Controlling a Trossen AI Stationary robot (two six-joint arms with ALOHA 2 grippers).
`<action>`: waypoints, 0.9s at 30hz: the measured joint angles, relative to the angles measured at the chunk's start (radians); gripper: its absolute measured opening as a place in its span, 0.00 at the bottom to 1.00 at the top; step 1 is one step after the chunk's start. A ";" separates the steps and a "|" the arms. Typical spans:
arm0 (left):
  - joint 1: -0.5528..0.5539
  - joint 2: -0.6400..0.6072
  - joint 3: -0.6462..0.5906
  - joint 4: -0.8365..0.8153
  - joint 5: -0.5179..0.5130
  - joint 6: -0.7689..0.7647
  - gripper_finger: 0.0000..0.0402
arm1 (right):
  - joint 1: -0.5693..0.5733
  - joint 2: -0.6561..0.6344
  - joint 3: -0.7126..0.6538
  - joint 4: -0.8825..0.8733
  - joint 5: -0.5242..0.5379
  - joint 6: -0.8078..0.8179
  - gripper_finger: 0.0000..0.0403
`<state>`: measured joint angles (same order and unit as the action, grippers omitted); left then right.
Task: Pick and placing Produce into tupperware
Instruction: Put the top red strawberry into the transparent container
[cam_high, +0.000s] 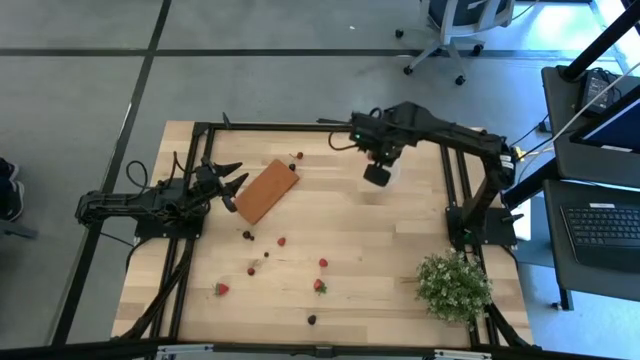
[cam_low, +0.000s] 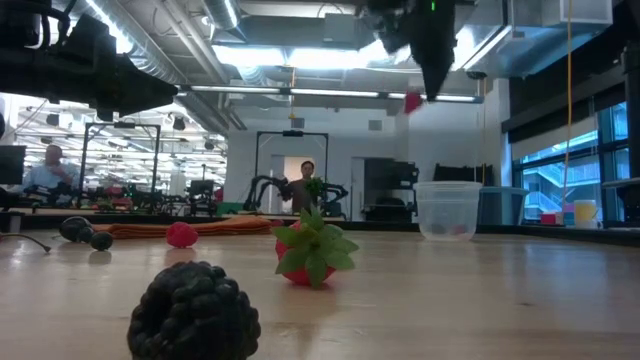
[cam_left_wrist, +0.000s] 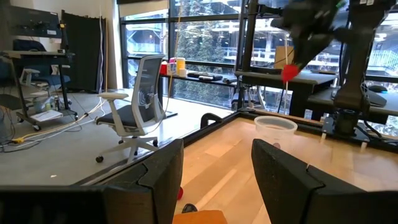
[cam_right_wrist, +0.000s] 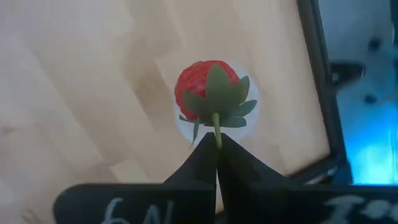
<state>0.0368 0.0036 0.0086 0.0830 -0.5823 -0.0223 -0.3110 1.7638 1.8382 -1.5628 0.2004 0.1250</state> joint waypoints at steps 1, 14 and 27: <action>0.000 0.000 0.000 0.000 0.000 0.000 0.46 | -0.021 0.000 -0.029 0.004 0.000 0.000 0.01; 0.000 0.000 0.000 0.000 0.000 0.000 0.46 | -0.150 0.002 -0.494 0.319 -0.073 -0.055 0.01; 0.000 0.000 0.000 0.000 0.000 0.000 0.46 | -0.150 0.002 -0.620 0.504 -0.097 -0.049 0.01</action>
<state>0.0369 0.0036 0.0083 0.0830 -0.5825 -0.0227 -0.4610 1.7653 1.2182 -1.0587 0.1036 0.0763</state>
